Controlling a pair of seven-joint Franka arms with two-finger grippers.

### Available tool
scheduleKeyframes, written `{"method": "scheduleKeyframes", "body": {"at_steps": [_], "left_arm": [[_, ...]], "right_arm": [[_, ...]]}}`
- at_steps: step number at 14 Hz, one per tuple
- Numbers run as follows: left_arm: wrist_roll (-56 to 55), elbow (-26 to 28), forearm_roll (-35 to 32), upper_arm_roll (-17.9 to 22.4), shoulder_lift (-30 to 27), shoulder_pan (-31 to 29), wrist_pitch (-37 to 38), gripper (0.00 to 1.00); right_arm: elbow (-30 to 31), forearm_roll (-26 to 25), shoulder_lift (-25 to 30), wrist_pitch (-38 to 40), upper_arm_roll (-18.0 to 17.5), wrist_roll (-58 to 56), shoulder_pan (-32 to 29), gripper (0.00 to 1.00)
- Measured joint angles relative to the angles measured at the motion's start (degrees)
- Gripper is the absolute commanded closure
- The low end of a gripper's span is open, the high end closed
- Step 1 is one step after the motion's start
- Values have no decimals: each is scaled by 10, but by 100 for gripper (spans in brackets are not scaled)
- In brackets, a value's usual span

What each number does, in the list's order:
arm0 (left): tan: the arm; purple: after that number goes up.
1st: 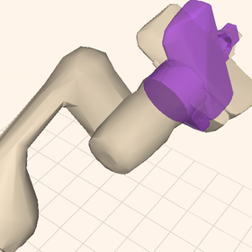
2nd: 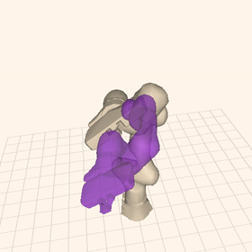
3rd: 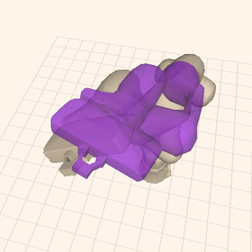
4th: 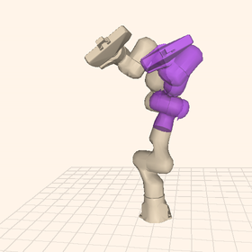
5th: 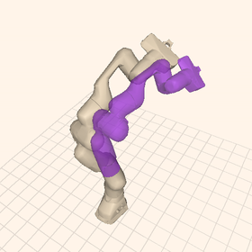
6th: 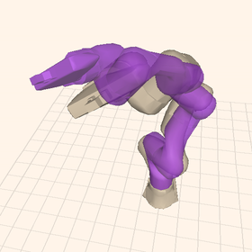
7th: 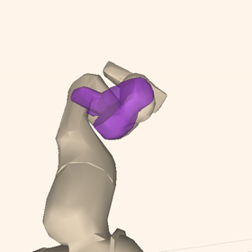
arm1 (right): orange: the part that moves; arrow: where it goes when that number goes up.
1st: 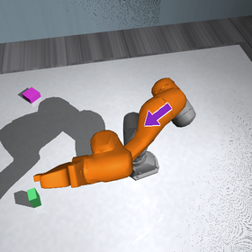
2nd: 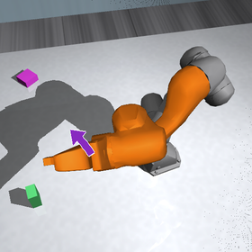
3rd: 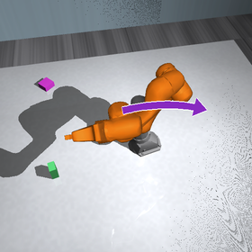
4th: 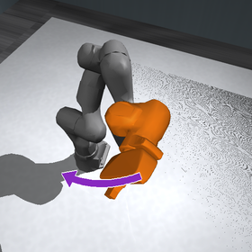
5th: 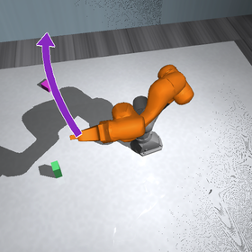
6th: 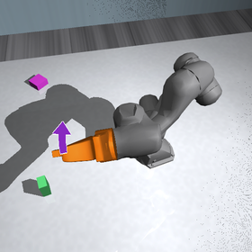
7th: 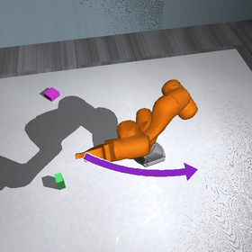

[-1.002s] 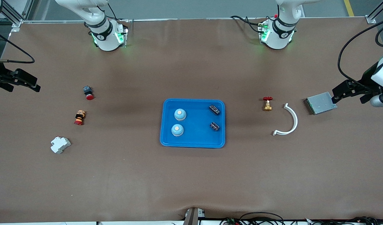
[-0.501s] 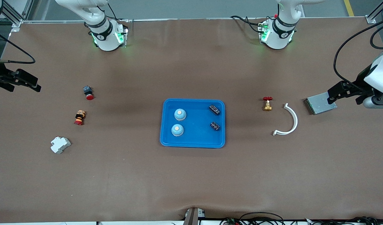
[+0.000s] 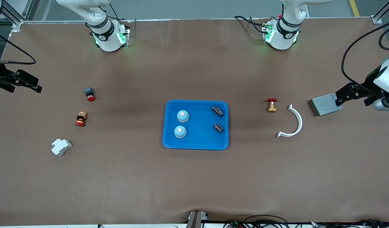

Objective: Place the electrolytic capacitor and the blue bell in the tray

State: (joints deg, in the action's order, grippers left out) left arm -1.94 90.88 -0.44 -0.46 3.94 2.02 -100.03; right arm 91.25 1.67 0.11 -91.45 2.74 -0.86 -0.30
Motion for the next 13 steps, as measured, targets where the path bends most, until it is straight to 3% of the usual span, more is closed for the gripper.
{"method": "scheduleKeyframes", "body": {"at_steps": [5, 10, 13], "left_arm": [[-1, -6, 0, 0, 20, 1, 1, 0], [-29, -59, 7, -1, -9, 4, 119, 0], [-61, -69, 10, -11, -21, 10, 131, 0]], "right_arm": [[0, 0, 0, 0, 0, 0, 0, 0], [0, 0, 0, 0, 0, 0, 0, 0], [0, 0, 0, 0, 0, 0, 0, 0]]}}
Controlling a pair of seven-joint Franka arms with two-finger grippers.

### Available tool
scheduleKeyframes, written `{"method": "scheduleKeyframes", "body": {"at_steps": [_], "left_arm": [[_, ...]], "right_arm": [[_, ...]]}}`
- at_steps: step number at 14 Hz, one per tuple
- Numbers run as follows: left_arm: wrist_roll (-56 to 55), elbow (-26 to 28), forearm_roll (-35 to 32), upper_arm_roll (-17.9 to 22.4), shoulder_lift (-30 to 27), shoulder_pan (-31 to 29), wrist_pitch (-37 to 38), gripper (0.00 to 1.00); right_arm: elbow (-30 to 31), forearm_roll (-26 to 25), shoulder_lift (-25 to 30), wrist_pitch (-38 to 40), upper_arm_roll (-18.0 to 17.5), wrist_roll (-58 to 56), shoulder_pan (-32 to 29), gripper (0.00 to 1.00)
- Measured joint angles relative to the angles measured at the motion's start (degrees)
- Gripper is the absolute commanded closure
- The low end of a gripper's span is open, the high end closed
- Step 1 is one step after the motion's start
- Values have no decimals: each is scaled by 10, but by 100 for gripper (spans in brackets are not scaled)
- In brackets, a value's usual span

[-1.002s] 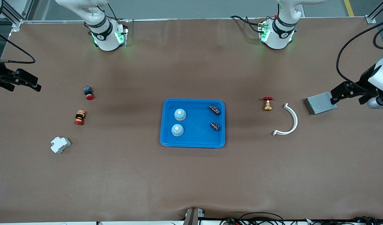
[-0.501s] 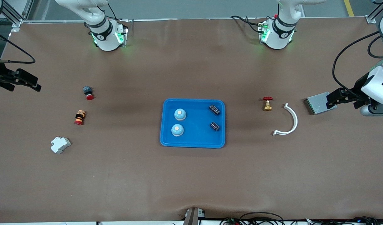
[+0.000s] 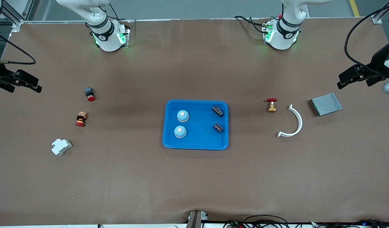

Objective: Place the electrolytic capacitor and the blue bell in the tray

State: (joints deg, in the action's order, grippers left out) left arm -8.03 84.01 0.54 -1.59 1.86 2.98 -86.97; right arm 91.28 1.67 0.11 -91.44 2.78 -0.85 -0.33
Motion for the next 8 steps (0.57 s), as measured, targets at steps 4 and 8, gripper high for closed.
{"method": "scheduleKeyframes", "body": {"at_steps": [4, 8], "left_arm": [[52, 0, 0, -7, -7, -1, 0, 0], [34, 0, 0, -5, -7, -3, 1, 0]], "right_arm": [[0, 0, 0, 0, 0, 0, 0, 0], [0, 0, 0, 0, 0, 0, 0, 0]]}}
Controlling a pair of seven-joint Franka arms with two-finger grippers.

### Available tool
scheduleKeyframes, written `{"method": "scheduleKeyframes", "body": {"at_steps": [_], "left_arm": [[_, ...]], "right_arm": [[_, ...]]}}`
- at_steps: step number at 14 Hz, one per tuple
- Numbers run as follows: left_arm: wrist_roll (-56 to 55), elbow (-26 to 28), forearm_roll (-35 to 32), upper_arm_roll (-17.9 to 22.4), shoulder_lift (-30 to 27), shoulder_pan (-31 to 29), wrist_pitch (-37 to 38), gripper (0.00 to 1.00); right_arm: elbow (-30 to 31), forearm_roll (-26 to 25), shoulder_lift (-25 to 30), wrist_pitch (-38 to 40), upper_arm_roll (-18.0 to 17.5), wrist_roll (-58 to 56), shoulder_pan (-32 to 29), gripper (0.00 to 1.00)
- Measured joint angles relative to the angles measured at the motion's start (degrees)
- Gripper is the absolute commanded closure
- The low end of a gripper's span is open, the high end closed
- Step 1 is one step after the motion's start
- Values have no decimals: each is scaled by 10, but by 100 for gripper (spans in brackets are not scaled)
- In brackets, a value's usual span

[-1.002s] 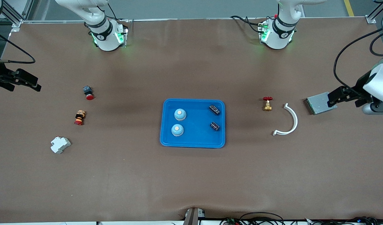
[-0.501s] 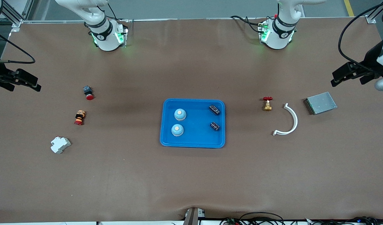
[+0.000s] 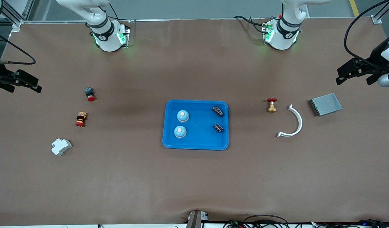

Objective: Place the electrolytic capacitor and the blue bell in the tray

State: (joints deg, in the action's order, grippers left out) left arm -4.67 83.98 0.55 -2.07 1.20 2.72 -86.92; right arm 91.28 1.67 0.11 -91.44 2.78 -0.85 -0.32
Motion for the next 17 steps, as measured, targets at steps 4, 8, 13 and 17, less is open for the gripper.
{"method": "scheduleKeyframes", "body": {"at_steps": [4, 8, 13, 17], "left_arm": [[-2, 0, 0, 0, 0, 0, 1, 0], [-2, 1, 0, 0, 4, 0, 1, 0], [-2, 2, 0, 1, 11, -1, 1, 0], [-2, 2, 0, 1, 26, -2, -3, 0]], "right_arm": [[0, 0, 0, 0, 0, 0, 0, 0], [0, 0, 0, 0, 0, 0, 0, 0], [0, 0, 0, 0, 0, 0, 0, 0], [0, 0, 0, 0, 0, 0, 0, 0]]}}
